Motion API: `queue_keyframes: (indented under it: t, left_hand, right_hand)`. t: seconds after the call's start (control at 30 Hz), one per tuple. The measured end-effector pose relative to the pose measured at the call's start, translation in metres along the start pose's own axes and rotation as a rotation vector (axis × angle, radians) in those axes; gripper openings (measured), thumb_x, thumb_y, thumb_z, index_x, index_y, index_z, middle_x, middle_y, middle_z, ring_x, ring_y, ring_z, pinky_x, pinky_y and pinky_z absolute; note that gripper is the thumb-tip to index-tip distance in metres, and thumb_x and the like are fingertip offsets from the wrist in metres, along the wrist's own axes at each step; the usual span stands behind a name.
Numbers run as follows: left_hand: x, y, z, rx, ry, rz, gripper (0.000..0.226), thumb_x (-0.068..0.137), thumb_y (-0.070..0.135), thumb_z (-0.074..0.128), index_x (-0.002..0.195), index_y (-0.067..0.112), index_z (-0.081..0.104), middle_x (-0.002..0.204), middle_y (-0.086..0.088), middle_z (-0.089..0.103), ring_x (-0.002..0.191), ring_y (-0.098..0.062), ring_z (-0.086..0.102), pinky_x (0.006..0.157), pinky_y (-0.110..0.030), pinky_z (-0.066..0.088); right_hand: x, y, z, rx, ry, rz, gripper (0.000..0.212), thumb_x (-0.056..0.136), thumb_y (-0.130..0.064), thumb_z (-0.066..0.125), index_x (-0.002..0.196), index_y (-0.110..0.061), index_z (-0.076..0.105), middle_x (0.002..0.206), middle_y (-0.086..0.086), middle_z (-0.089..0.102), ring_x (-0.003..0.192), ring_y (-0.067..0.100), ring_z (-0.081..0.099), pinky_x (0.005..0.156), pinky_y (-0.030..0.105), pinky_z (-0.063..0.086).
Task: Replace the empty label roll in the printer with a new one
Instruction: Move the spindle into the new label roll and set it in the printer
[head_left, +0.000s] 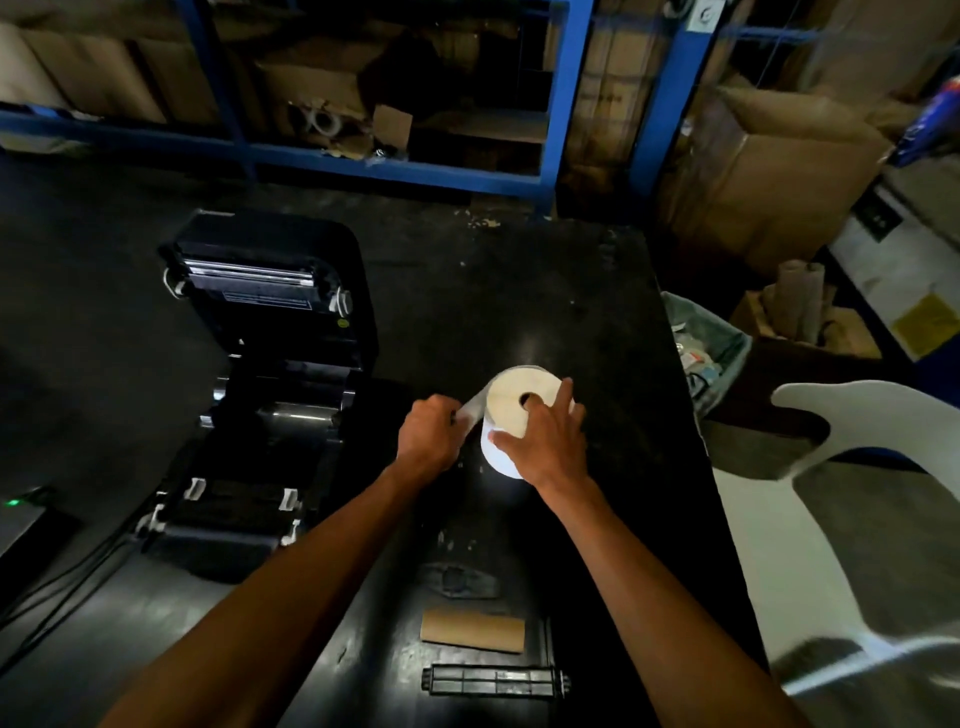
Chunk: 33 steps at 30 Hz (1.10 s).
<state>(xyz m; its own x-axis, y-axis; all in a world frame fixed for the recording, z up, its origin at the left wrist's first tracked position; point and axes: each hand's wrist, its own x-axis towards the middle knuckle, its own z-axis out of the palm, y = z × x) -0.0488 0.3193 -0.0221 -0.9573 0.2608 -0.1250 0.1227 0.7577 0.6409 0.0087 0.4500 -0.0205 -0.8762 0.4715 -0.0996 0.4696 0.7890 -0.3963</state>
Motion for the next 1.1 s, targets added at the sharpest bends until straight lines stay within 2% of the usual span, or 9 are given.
queue_keyframes:
  t: [0.07, 0.2, 0.33, 0.5, 0.6, 0.73, 0.9, 1.03, 1.1]
  left_hand:
    - [-0.001, -0.001, 0.004, 0.03, 0.024, 0.004, 0.034, 0.089, 0.022, 0.06, 0.055, 0.02, 0.052, 0.055, 0.004, 0.052, 0.063, -0.024, 0.062, 0.043, -0.024, 0.034]
    - [-0.011, -0.001, 0.011, 0.074, -0.007, 0.062, 0.027, 0.091, 0.021, 0.058, 0.069, 0.009, 0.066, 0.072, -0.009, 0.067, 0.064, -0.021, 0.06, 0.057, -0.029, 0.043]
    - [-0.022, 0.003, 0.02, 0.038, -0.004, 0.094, 0.021, 0.09, 0.018, 0.057, 0.074, 0.01, 0.068, 0.075, -0.01, 0.068, 0.074, -0.029, 0.066, 0.056, -0.028, 0.041]
    - [-0.028, 0.004, 0.025, 0.004, -0.121, 0.1, 0.033, 0.08, 0.02, 0.062, 0.112, 0.015, 0.07, 0.107, -0.012, 0.072, 0.101, -0.029, 0.066, 0.085, -0.041, 0.053]
    - [-0.032, 0.002, 0.024, -0.049, -0.143, 0.117, 0.031, 0.076, 0.016, 0.064, 0.107, 0.011, 0.071, 0.097, -0.014, 0.074, 0.092, -0.029, 0.068, 0.077, -0.037, 0.054]
    - [-0.033, -0.007, 0.02, -0.138, -0.226, 0.154, 0.027, 0.073, 0.003, 0.062, 0.096, 0.011, 0.072, 0.088, -0.015, 0.074, 0.081, -0.021, 0.068, 0.074, -0.036, 0.054]
    - [-0.032, -0.016, 0.025, -0.379, -0.279, 0.07, 0.056, 0.071, -0.007, 0.061, 0.12, 0.02, 0.066, 0.1, 0.003, 0.072, 0.086, -0.006, 0.063, 0.07, -0.006, 0.049]
    - [-0.03, -0.013, 0.028, -0.585, -0.176, -0.091, 0.031, 0.081, 0.003, 0.065, 0.112, 0.006, 0.069, 0.104, -0.017, 0.072, 0.086, -0.025, 0.068, 0.086, -0.04, 0.056]
    - [-0.031, -0.007, 0.019, -0.678, -0.083, -0.164, 0.019, 0.084, 0.022, 0.069, 0.098, 0.009, 0.071, 0.097, -0.016, 0.073, 0.078, -0.022, 0.065, 0.08, -0.04, 0.055]
  right_hand:
    - [0.002, 0.0, -0.002, -0.005, 0.011, -0.003, 0.063, 0.079, -0.046, 0.07, 0.131, -0.018, 0.048, 0.158, 0.019, 0.002, 0.136, 0.042, 0.02, 0.095, 0.047, 0.045]
    - [0.001, 0.002, 0.002, -0.013, 0.02, 0.003, 0.061, 0.079, -0.045, 0.071, 0.129, -0.018, 0.05, 0.158, 0.02, 0.003, 0.134, 0.043, 0.022, 0.093, 0.047, 0.046]
    - [-0.001, 0.003, 0.002, -0.004, -0.004, -0.004, 0.061, 0.079, -0.046, 0.07, 0.129, -0.017, 0.05, 0.157, 0.02, 0.002, 0.135, 0.044, 0.021, 0.094, 0.048, 0.045]
    - [0.009, -0.001, -0.014, 0.172, -0.171, 0.082, 0.069, 0.074, -0.058, 0.061, 0.126, -0.011, 0.056, 0.159, 0.016, -0.005, 0.139, 0.043, 0.013, 0.106, 0.05, 0.034]
    - [0.008, -0.015, -0.012, 0.156, -0.174, 0.162, 0.089, 0.071, -0.072, 0.057, 0.128, -0.003, 0.051, 0.158, 0.018, -0.008, 0.141, 0.046, 0.006, 0.108, 0.06, 0.03]
    - [0.003, -0.025, -0.002, -0.012, -0.07, 0.163, 0.079, 0.077, -0.049, 0.069, 0.135, -0.001, 0.041, 0.156, 0.025, -0.007, 0.138, 0.052, 0.006, 0.103, 0.06, 0.036]
    - [0.003, -0.021, -0.006, -0.054, -0.068, 0.138, 0.065, 0.078, -0.042, 0.071, 0.128, -0.007, 0.05, 0.155, 0.023, 0.003, 0.135, 0.048, 0.019, 0.098, 0.051, 0.043]
    - [0.007, -0.004, -0.022, 0.19, -0.05, 0.192, 0.068, 0.073, -0.046, 0.075, 0.127, -0.009, 0.055, 0.148, 0.018, 0.028, 0.128, 0.04, 0.038, 0.097, 0.044, 0.045]
    - [0.006, 0.006, -0.034, 0.479, -0.04, 0.248, 0.061, 0.069, -0.045, 0.078, 0.113, -0.007, 0.063, 0.128, 0.014, 0.055, 0.11, 0.032, 0.057, 0.089, 0.043, 0.053]
